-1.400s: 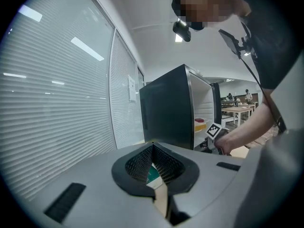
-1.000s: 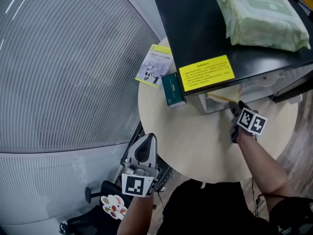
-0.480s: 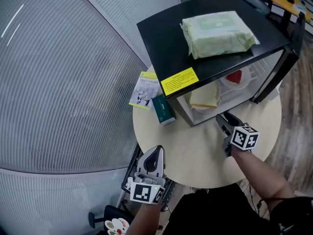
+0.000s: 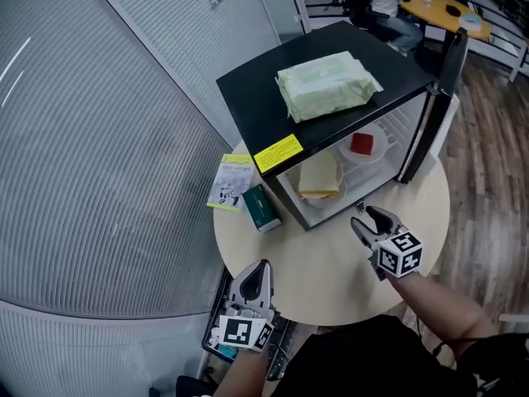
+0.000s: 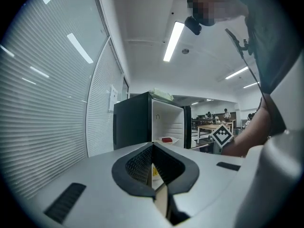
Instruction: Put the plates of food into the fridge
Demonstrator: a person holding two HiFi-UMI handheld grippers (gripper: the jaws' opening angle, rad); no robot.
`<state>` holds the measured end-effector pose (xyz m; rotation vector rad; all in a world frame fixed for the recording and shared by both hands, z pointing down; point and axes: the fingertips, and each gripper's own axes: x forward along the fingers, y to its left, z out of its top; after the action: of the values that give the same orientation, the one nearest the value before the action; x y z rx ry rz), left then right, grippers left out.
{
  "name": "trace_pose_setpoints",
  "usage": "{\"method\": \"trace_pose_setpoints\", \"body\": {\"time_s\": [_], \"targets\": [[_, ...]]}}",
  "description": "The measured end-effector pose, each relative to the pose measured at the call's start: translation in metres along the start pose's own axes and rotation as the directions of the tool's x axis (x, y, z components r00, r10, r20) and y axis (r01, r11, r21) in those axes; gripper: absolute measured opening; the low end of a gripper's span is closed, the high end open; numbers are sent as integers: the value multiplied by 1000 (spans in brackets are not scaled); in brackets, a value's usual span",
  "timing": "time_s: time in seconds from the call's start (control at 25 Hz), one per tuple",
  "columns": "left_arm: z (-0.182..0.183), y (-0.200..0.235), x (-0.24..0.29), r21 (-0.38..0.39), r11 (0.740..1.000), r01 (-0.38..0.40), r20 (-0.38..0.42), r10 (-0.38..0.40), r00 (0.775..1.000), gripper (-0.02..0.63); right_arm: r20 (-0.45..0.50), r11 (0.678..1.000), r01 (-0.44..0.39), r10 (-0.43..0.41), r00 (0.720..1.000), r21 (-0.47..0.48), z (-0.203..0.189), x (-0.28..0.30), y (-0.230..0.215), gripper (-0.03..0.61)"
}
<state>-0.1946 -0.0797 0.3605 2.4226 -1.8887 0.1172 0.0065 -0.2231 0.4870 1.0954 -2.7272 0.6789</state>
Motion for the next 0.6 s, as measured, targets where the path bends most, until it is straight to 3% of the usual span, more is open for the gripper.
{"method": "trace_pose_setpoints", "body": {"time_s": [0.28,0.6], "targets": [[7,-3,-12,8,1000,-7,42,6,999,5,61,992,-27,35,998,-122,37,-43,37,224],[24,-13,-19,37,999,29,84,-32,996,5,119,989,11,7,993,-147,54,-90,43,224]]}}
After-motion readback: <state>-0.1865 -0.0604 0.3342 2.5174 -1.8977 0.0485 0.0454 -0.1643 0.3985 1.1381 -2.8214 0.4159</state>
